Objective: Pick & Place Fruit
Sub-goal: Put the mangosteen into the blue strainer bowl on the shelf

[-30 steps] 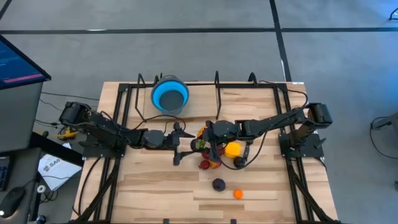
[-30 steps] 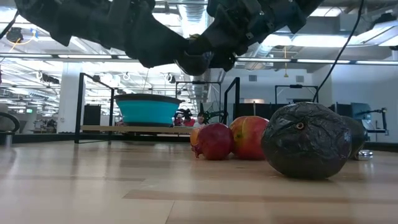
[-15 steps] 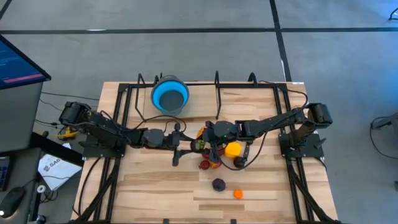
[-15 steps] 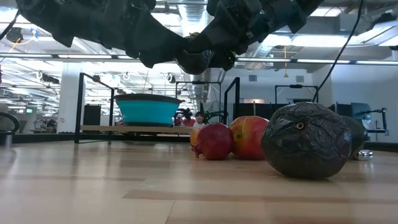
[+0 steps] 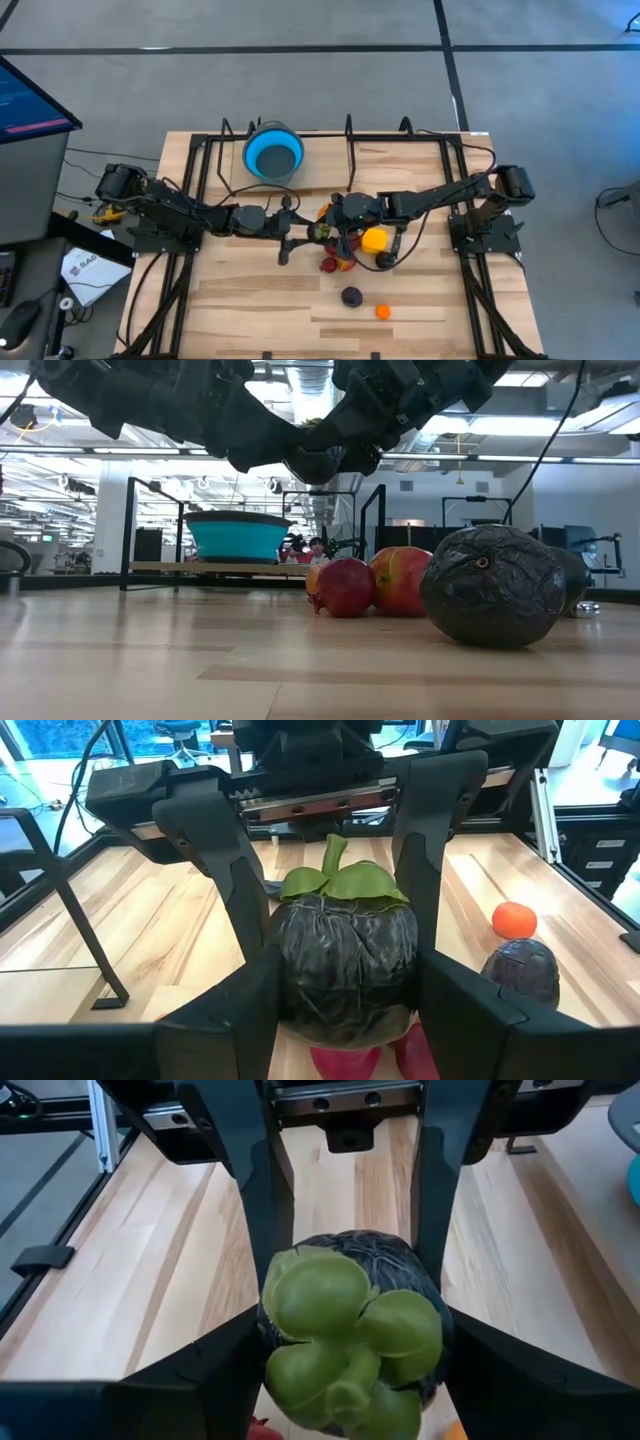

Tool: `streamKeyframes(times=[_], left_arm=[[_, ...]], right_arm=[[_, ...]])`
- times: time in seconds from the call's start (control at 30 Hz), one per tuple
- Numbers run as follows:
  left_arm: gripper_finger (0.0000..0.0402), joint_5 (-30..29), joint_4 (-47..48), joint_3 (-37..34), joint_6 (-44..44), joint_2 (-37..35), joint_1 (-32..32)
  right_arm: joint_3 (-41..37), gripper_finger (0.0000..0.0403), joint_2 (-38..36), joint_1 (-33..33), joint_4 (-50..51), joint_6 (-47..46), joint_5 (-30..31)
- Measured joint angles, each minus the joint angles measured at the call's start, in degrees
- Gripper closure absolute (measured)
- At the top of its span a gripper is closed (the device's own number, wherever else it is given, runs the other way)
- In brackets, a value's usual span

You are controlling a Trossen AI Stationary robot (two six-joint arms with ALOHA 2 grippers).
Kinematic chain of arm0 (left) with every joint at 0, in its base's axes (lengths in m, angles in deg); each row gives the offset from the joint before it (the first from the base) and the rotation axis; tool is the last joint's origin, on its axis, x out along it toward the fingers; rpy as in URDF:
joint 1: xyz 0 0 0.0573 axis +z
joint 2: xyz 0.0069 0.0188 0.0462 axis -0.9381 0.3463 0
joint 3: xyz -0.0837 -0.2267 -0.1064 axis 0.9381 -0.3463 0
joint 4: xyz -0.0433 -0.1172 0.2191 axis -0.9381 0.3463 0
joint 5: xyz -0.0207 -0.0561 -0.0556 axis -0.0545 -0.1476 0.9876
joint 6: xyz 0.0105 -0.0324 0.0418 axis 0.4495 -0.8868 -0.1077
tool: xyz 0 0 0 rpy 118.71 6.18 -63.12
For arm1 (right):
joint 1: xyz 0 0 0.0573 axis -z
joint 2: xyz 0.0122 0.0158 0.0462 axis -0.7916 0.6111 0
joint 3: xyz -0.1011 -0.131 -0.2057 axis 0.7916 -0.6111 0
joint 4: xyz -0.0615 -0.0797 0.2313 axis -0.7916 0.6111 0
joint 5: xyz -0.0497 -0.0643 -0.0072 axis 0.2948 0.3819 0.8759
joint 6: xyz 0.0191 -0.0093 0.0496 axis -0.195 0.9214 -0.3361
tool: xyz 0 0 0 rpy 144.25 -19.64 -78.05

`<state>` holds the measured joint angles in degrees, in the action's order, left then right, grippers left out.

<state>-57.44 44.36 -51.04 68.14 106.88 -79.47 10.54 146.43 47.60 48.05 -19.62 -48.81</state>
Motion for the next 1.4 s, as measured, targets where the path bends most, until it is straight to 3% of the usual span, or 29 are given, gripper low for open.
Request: streamKeyframes(times=[0.6,0.97,1.1,1.23,1.3,1.4], left_arm=[[0.0209,-0.3,0.6,-0.2,0.0,-0.1,-0.1],[0.0208,-0.9,1.6,-0.3,0.1,-0.4,-0.1],[0.0211,-2.8,4.5,-0.3,-0.1,-5.2,-0.1],[0.0205,-13.0,8.5,-0.2,3.1,-14.6,0.6],[0.0203,-17.3,10.2,-0.2,4.8,-19.1,3.2],[0.0207,-18.9,12.6,-0.2,4.0,-23.3,11.0]], right_arm=[[-0.5,0.0133,0.0,-0.3,-0.5,-0.7,0.0],[-0.5,0.0026,0.0,-0.3,7.6,-4.0,0.5],[-0.5,0.0014,0.0,-1.1,12.6,-6.6,3.5],[-0.5,0.0017,0.0,-3.3,11.7,-6.6,7.2],[-0.5,0.002,0.0,-4.1,9.6,-6.0,9.1],[-0.5,0.0027,0.0,-4.2,6.1,-4.8,10.9]])
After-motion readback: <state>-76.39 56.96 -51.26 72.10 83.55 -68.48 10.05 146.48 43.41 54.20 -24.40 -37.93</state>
